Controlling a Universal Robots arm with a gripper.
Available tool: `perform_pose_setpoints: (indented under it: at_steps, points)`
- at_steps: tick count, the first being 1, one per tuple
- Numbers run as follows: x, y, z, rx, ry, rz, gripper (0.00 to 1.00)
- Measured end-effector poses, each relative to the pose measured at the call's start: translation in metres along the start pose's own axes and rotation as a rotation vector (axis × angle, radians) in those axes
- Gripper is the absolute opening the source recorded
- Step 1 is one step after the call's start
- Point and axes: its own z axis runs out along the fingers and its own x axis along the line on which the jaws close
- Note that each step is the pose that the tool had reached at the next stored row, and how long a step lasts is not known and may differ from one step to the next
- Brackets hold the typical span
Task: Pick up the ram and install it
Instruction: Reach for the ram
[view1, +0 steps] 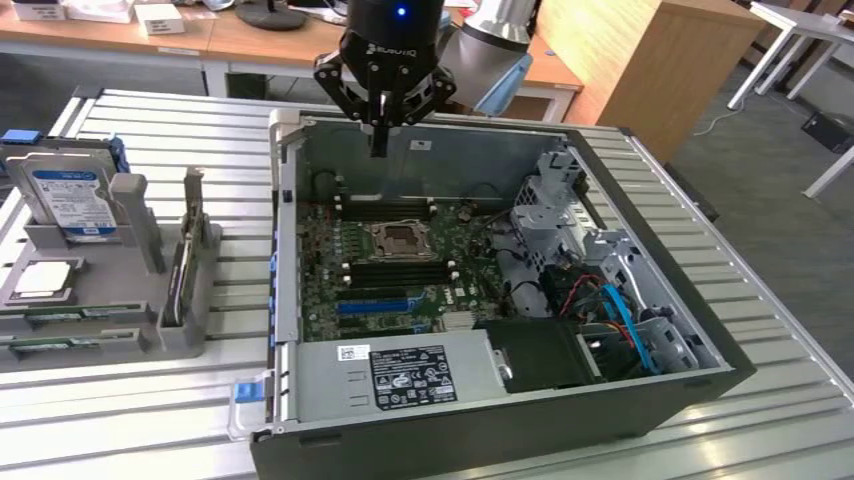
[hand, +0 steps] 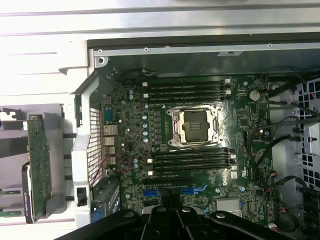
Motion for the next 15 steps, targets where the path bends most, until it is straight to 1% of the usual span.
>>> perform_pose_setpoints:
  at_steps: [15]
  points:
    - [0.016, -0.0012, -0.0005, 0.0001, 0.0001, 0.0, 0.11]
